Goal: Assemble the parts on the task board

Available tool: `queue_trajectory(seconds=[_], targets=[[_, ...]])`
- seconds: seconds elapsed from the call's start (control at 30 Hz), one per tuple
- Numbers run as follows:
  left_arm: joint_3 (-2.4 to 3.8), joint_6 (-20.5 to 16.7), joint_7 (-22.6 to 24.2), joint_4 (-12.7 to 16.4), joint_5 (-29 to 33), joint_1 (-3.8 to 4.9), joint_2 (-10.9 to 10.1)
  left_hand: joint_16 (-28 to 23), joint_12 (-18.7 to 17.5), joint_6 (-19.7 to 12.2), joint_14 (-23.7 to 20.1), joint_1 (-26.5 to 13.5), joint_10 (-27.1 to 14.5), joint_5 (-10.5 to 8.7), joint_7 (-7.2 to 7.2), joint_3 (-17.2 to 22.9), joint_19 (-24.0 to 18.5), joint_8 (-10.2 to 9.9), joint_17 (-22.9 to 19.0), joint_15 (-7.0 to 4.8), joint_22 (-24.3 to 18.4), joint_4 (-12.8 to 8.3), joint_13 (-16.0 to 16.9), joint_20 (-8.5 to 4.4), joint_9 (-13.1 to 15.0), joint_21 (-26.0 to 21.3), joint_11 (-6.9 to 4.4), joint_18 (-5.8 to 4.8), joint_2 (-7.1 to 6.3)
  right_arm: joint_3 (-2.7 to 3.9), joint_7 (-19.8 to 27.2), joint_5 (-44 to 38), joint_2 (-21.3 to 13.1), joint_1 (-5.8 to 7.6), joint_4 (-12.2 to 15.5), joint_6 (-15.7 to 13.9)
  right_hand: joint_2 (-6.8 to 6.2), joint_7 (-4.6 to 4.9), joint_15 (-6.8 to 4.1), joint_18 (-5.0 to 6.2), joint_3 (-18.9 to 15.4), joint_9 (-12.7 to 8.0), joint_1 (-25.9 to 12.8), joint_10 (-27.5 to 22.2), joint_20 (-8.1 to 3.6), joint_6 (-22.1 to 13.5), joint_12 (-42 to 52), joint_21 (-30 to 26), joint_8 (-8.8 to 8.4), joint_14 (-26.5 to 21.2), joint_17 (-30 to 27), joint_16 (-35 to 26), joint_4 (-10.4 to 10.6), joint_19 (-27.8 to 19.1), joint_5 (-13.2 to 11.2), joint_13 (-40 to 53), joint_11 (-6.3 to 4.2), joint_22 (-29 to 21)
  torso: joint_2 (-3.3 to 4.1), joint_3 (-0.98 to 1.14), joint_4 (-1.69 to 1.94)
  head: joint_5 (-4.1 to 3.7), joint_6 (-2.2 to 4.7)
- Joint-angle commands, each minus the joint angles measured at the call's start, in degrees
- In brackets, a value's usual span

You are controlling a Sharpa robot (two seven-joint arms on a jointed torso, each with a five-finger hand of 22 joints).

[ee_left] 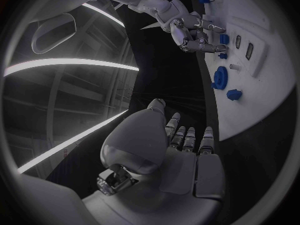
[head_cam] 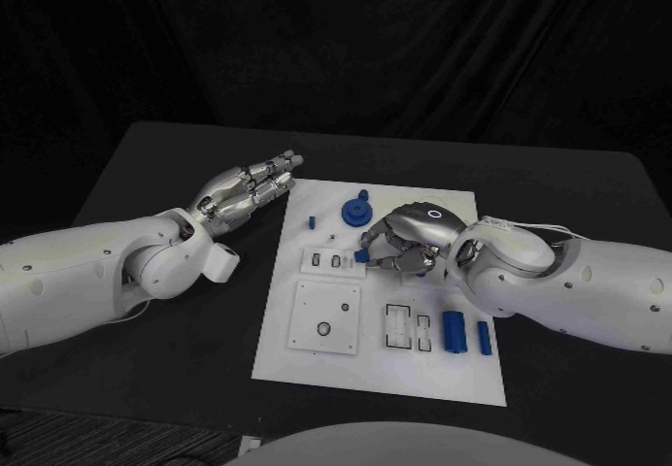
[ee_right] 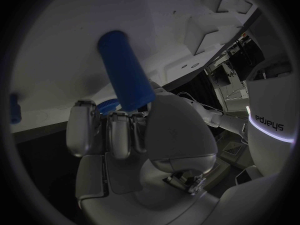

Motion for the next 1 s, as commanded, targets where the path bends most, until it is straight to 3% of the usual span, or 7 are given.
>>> queue_trajectory(seconds=[0.03,0.73,0.8,0.93,1.0], targets=[[0.04,0.8,0.4,0.2,-0.1,-0.07,0.0,-0.2,-0.1,0.2,-0.1,0.3,0.1,0.25,0.36,0.3,0.1,0.3,-0.1,0.38,-0.1,0.1,0.1,0.35,0.1,-0.2,0.48,1.08,0.42,0.02,0.8,-0.1,-0.1,-0.17,0.3,-1.2,0.13,-0.07,0.35,0.02,0.1,-0.1,-0.1,6.0,0.15,-0.5,0.1,-0.2,-0.19,5.2,12.4,-0.1,0.3,-0.2,-0.2,15.1,0.02,10.9,0.02,-0.04,0.00,-0.04,0.03],[0.04,1.0,0.3,0.1,-0.1,-0.09,0.2,-0.2,0.1,0.4,-0.1,0.3,0.2,0.28,0.50,0.4,0.1,0.4,-0.1,0.37,-0.1,0.0,0.1,0.37,0.1,-0.2,0.66,1.08,0.38,0.02,1.1,-0.1,0.2,-0.17,0.2,-0.8,1.04,-0.02,0.35,0.01,0.5,0.0,0.6,6.0,0.16,0.2,0.1,-0.1,0.12,5.2,12.4,-0.1,0.1,-0.1,1.0,15.1,0.03,11.0,0.02,0.00,0.06,-0.29,-0.05],[0.04,1.0,0.2,0.1,-0.1,-0.10,0.3,-0.2,0.1,0.4,-0.1,0.3,0.2,0.28,0.50,0.4,0.1,0.4,-0.1,0.37,-0.1,0.0,0.1,0.37,0.1,-0.2,0.66,1.08,0.38,0.02,1.2,-0.1,0.3,-0.17,0.1,-0.8,1.21,-0.02,0.36,0.01,0.6,0.0,0.7,6.0,0.16,0.6,0.1,-0.1,0.33,5.2,12.4,-0.1,0.0,-0.1,1.9,15.1,0.03,11.0,0.00,0.00,0.03,-0.27,-0.12],[0.04,1.1,0.2,0.0,-0.1,-0.11,0.4,-0.2,0.2,0.4,-0.1,0.3,0.2,0.28,0.61,0.4,0.1,0.4,-0.1,0.37,-0.1,0.0,0.1,0.38,0.1,-0.2,0.77,1.08,0.38,0.02,1.4,-0.1,0.4,-0.17,0.0,-0.8,2.32,-0.25,0.25,0.01,1.3,0.6,1.7,6.0,0.07,3.1,0.1,-0.1,1.62,5.2,12.4,-0.1,-0.7,-0.1,6.6,15.1,-0.16,11.0,0.02,-0.02,0.07,-0.33,-0.19],[0.04,1.1,0.2,0.0,-0.1,-0.11,0.4,-0.2,0.2,0.4,-0.1,0.3,0.2,0.28,0.61,0.4,0.1,0.4,-0.1,0.37,-0.1,0.0,0.1,0.38,0.1,-0.2,0.77,1.08,0.38,0.02,1.6,-0.1,0.5,-0.17,-0.1,-0.9,2.55,-0.33,0.20,0.00,1.4,0.8,2.0,6.0,0.05,3.5,0.1,0.0,1.88,5.3,12.4,0.0,-0.9,-0.1,7.6,15.1,-0.20,11.0,0.03,-0.01,0.07,-0.28,-0.25]])
